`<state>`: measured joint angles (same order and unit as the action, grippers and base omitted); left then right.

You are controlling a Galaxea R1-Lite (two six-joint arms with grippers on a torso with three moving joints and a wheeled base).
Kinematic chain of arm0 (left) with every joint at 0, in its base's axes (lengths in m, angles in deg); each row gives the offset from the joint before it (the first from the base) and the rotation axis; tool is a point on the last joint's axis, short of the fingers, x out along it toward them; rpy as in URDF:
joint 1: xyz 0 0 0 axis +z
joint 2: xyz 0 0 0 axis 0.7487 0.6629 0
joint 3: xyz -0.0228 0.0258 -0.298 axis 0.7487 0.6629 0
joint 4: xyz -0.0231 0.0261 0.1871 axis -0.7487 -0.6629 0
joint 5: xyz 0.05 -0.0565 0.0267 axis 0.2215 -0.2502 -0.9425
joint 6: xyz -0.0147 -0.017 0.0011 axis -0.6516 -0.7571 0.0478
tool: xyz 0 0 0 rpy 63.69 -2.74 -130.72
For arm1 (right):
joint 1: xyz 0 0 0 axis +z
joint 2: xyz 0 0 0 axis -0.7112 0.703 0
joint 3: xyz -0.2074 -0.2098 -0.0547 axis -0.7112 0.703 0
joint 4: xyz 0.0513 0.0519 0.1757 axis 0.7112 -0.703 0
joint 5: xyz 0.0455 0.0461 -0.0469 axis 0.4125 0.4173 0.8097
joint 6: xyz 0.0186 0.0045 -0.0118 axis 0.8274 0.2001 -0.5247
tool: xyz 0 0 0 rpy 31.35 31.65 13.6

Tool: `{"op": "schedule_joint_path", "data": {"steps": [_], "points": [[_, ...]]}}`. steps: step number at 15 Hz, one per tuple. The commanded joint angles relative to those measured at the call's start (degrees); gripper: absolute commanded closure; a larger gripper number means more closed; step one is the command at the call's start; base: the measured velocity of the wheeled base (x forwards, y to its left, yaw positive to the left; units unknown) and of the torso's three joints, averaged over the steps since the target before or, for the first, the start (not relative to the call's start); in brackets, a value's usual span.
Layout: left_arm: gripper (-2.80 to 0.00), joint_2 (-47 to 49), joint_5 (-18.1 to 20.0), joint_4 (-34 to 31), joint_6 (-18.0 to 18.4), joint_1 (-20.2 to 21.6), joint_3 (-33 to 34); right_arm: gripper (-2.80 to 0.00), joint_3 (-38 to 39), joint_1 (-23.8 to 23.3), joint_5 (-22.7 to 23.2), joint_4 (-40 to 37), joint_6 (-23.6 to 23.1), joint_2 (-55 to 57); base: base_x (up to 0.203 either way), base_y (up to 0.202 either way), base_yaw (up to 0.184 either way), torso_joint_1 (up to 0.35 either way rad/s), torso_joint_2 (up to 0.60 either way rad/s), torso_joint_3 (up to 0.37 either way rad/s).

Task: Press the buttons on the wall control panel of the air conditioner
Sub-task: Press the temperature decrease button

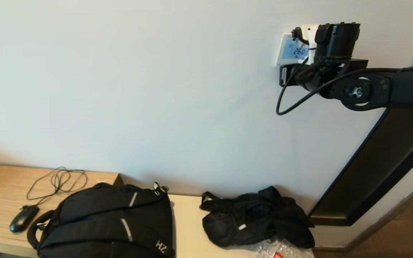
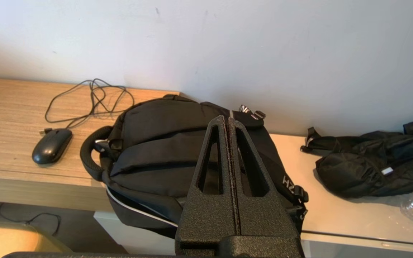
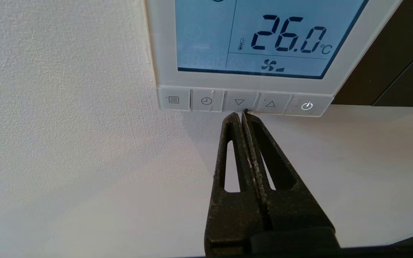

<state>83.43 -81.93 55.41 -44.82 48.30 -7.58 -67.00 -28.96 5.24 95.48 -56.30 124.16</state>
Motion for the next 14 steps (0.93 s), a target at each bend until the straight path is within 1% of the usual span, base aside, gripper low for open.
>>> {"op": "schedule_joint_path", "data": {"steps": [1,14], "points": [[0.00,-0.02,-0.02,-0.01,-0.03,0.01,0.03,0.00,-0.51,0.06,-0.09,0.25,-0.01,0.34,0.000,0.000,0.000,0.000,0.00,0.000],[0.00,-0.02,-0.02,-0.01,-0.04,0.01,-0.01,0.00,1.95,0.59,-0.79,0.69,0.02,-1.95,0.000,0.000,0.000,0.000,0.00,0.000]]}}
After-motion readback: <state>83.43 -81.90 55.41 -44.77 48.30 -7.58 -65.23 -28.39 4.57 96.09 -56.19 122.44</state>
